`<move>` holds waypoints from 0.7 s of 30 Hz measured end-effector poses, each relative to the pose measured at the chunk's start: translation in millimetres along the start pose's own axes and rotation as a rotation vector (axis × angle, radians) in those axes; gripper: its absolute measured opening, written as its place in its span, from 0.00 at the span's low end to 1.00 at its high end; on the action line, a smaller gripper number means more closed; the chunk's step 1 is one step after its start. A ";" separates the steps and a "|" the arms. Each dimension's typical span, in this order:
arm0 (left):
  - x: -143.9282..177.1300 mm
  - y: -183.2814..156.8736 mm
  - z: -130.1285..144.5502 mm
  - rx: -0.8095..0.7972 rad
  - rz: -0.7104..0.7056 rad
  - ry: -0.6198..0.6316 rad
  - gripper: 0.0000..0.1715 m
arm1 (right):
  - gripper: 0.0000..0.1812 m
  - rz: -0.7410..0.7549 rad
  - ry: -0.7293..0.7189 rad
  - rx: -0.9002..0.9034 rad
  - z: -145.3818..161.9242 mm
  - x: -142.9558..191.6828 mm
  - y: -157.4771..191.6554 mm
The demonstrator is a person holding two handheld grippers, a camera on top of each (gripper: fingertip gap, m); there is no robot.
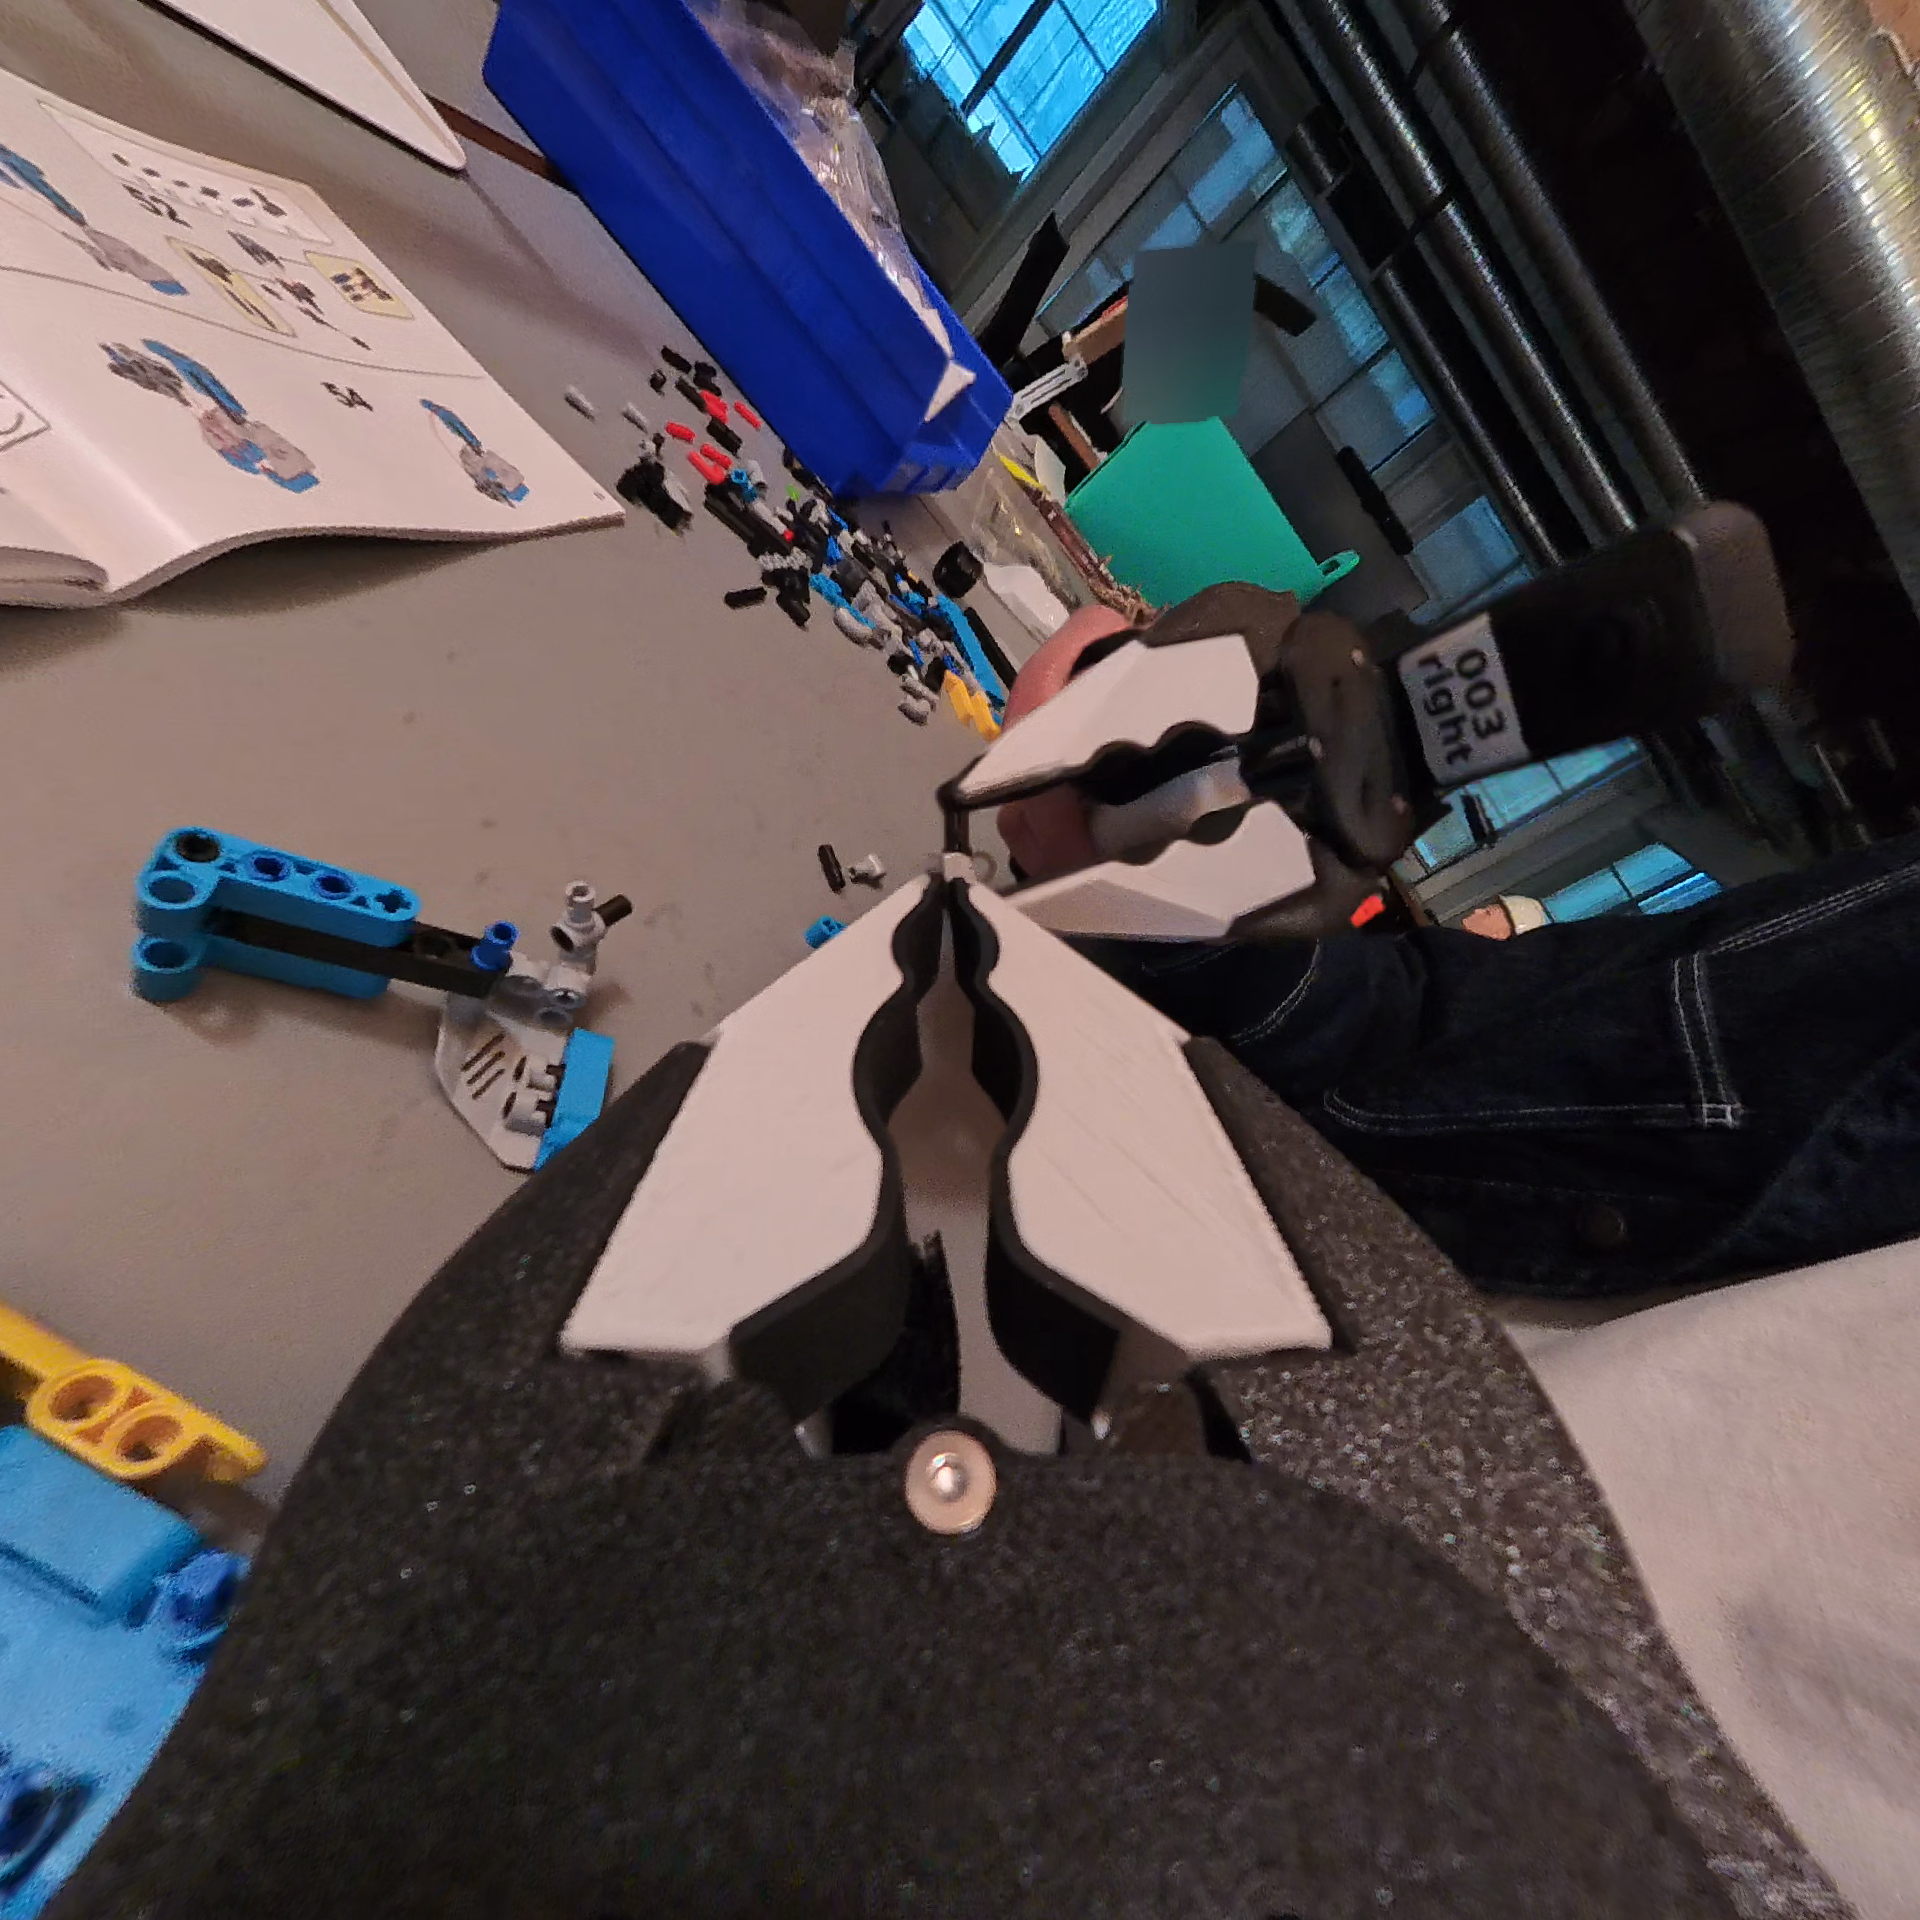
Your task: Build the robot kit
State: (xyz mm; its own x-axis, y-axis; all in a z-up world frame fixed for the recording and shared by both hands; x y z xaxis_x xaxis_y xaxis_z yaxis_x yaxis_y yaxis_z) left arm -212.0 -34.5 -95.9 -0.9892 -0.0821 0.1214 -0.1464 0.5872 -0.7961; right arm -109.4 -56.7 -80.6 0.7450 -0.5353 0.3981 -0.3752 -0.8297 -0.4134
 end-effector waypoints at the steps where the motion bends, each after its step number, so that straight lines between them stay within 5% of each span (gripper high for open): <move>1: 2.0 0.6 -1.9 -0.002 -0.003 -0.013 0.00 | 0.12 -0.039 -0.035 -0.065 -0.6 3.6 -2.9; 5: 6.8 -9.9 -5.0 -0.053 0.060 -0.032 0.00 | 0.27 -0.351 -0.135 -0.478 10.7 14.0 -16.7; 8: 3.2 -22.4 -1.9 -0.137 0.097 -0.007 0.00 | 0.17 -0.545 -0.180 -0.626 11.3 14.7 -11.0; 10: 2.6 -25.8 -0.6 -0.160 0.108 0.001 0.00 | 0.09 -0.576 -0.186 -0.637 10.3 14.9 -8.5; 14: 4.3 -31.5 -5.7 -0.155 0.146 -0.052 0.02 | 0.09 -0.605 -0.220 -0.715 6.9 13.8 -10.1; 17: 6.3 -37.0 -10.1 -0.183 0.160 -0.091 0.15 | 0.08 -0.605 -0.264 -0.871 6.0 8.9 -15.8; 21: 6.1 -36.7 -10.2 -0.238 0.111 -0.103 0.05 | 0.09 -0.616 -0.275 -0.867 0.3 6.8 -10.2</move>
State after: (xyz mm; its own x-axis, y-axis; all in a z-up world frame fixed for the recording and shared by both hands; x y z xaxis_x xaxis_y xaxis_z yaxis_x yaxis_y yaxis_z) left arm -212.6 -48.4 -59.9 -0.9963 -0.0809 -0.0292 -0.0437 0.7689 -0.6379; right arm -100.3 -51.9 -73.9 0.9949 -0.0263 0.0978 -0.0762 -0.8303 0.5520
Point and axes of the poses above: each gripper's, where its closed fingertips meet, x back along the fingers, z out of its underside, y = z × x across the jaws, the point moved 6 cm from there along x, back along the fingers, and after that the axes turned 7 degrees about x, right-handed, at the moved point
